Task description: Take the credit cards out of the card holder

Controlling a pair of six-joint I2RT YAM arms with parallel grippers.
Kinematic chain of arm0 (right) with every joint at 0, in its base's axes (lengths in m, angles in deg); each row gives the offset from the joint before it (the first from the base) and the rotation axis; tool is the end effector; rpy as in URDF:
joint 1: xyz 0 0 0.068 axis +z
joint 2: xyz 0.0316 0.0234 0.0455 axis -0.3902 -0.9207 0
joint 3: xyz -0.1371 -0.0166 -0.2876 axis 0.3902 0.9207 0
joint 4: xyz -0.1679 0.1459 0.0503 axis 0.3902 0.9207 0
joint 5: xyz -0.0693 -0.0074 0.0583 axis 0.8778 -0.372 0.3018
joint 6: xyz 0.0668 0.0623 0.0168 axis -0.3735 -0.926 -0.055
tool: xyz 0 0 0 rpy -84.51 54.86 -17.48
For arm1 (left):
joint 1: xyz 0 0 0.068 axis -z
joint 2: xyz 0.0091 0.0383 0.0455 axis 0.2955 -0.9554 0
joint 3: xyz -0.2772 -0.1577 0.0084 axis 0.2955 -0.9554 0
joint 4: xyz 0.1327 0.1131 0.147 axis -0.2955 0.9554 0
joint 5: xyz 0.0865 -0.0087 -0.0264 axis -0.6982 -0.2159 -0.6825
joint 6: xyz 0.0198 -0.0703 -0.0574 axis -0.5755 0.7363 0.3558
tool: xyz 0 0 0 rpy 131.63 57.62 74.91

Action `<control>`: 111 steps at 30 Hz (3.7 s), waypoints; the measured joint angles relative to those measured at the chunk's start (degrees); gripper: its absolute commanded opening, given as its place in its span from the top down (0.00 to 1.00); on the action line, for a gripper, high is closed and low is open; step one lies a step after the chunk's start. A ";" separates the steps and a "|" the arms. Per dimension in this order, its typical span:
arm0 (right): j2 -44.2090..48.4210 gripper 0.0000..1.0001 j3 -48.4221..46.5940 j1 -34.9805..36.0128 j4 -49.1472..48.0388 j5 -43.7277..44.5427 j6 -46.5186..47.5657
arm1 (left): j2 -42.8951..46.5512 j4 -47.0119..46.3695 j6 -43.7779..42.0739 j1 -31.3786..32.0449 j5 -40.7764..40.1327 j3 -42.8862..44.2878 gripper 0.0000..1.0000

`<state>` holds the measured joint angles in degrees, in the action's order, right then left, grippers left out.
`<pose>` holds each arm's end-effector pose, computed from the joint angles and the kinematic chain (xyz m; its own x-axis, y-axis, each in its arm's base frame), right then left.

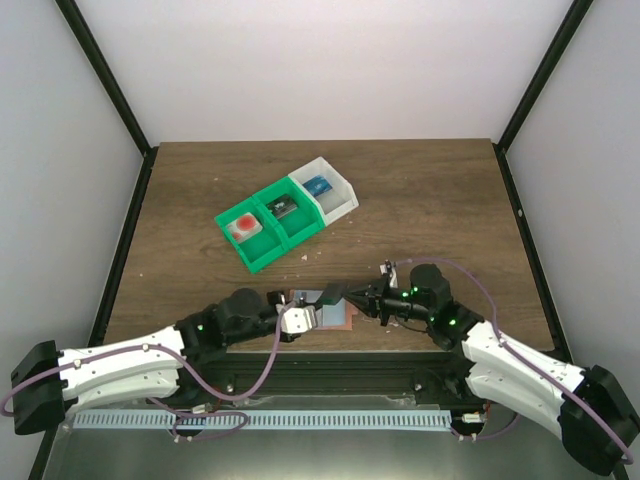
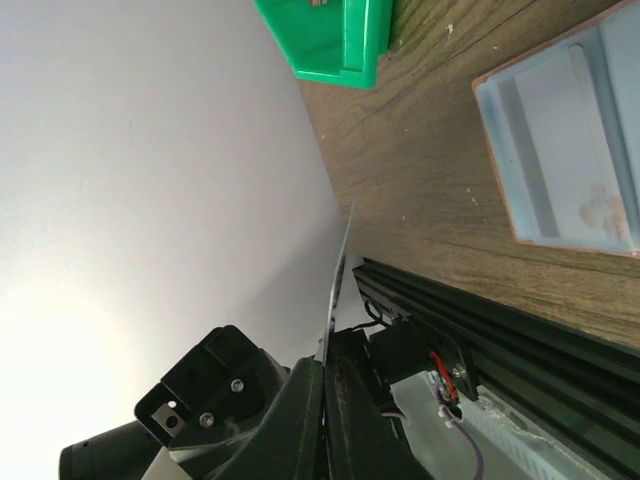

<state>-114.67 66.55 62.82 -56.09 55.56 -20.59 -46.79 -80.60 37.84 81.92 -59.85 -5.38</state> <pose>0.0933 0.1343 0.2436 -0.9127 0.3514 0.2085 0.2826 0.1743 0.9433 0.0741 -0.1603 0.2598 0.3473 0.4568 -0.8190 0.8534 0.2080 0.4779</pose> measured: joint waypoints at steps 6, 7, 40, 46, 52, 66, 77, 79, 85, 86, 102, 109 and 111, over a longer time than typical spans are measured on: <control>2.34 0.44 2.05 -0.04 0.07 0.13 -0.68 | 0.17 -0.17 4.79 -0.04 -5.16 -0.22 1.00; 2.82 0.42 2.29 -0.04 0.28 0.28 -0.76 | 0.04 -0.13 5.64 -0.11 -5.90 -0.22 1.00; 13.64 0.00 7.23 -0.31 2.73 4.39 5.92 | -13.70 -4.22 71.41 -43.36 1.07 11.91 1.00; 13.40 0.00 6.43 -0.33 4.26 4.44 6.97 | -24.39 -4.83 83.32 -43.39 -0.87 18.49 1.00; 13.20 0.00 4.15 -0.42 6.05 4.63 8.74 | -33.35 -4.31 91.49 -42.95 -3.50 20.59 1.00; 12.57 0.00 3.17 -1.44 8.83 4.76 10.82 | -41.94 -4.79 97.09 -40.54 -12.02 24.92 1.00; 11.08 0.00 0.87 -1.92 11.47 4.55 13.25 | -48.65 -6.64 94.66 -39.74 -17.33 30.21 1.00; 10.99 0.00 0.87 -1.92 11.52 4.55 13.53 | -49.59 -6.95 93.79 -39.47 -18.23 30.88 1.00; 10.80 0.00 0.87 -2.21 11.63 4.57 13.88 | -53.05 -6.91 92.15 -38.93 -20.35 33.59 1.00; 10.78 0.00 0.85 -2.23 11.72 4.57 13.92 | -53.59 -6.86 91.93 -38.80 -20.61 34.01 1.00; 9.38 0.00 0.17 -2.29 13.11 5.44 15.87 | -58.45 -5.05 87.60 -37.46 -25.00 38.77 0.92; 7.58 0.00 0.17 -2.56 13.11 5.68 16.26 | -58.49 -3.96 85.92 -37.46 -25.46 39.91 0.78; 7.04 0.00 0.17 -2.56 13.22 5.66 16.46 | -58.49 -4.07 85.15 -37.46 -25.27 40.09 0.75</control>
<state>-107.63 66.73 60.27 -42.87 61.22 -4.13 -105.28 -84.67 122.99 44.45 -85.12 34.70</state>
